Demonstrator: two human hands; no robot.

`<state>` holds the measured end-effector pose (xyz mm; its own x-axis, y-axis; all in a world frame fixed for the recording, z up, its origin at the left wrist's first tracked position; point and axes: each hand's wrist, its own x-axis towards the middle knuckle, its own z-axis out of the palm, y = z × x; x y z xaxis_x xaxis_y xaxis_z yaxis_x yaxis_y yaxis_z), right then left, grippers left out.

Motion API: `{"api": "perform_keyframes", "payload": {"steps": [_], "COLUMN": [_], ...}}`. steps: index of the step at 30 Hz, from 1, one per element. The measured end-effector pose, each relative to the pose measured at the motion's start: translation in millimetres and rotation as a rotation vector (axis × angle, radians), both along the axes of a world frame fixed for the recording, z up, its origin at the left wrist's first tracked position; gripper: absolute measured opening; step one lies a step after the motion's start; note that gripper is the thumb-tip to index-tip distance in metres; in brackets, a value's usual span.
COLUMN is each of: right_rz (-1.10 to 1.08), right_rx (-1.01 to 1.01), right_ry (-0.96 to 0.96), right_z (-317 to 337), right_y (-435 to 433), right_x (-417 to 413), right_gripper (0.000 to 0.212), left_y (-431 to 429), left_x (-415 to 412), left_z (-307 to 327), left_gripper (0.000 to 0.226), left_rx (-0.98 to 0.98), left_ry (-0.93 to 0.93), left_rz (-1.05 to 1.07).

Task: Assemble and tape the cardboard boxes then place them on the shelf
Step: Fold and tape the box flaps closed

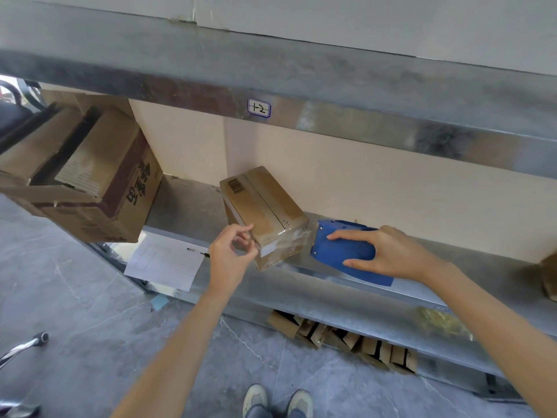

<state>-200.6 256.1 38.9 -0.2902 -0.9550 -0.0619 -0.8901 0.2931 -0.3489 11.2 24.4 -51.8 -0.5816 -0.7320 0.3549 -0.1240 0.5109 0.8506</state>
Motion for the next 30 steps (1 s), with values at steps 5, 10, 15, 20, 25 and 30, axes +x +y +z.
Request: {"api": "perform_keyframes", "payload": {"steps": [5,10,15,20,25,30], "right_rz": [-0.024,-0.009,-0.015,-0.005,0.0,-0.016], "right_rx": [0.019,0.037,0.038,0.044,0.03,0.026], "right_ry": [0.011,0.028,0.04,0.051,0.035,0.032], "right_z": [0,0,2,2,0,-4], "right_y": [-1,-4,-5,-7,-6,-6], "right_x": [4,5,4,5,4,2], "right_gripper": [0.051,0.052,0.052,0.051,0.051,0.051], "left_y": [0,-1,-6,-16,-20,-18], "left_x": [-5,-5,-8,-14,-14,-9], "left_z": [-7,-11,-11,-9,-12,-14], "left_gripper": [0.034,0.029,0.023,0.017,0.022,0.049], "left_rx": [-0.061,-0.19,-0.431,-0.431,-0.398,-0.388], "left_ry": [0.074,-0.014,-0.205,-0.149,-0.182,-0.277], "left_rz": [0.037,0.027,0.084,0.08,0.047,-0.03]}}
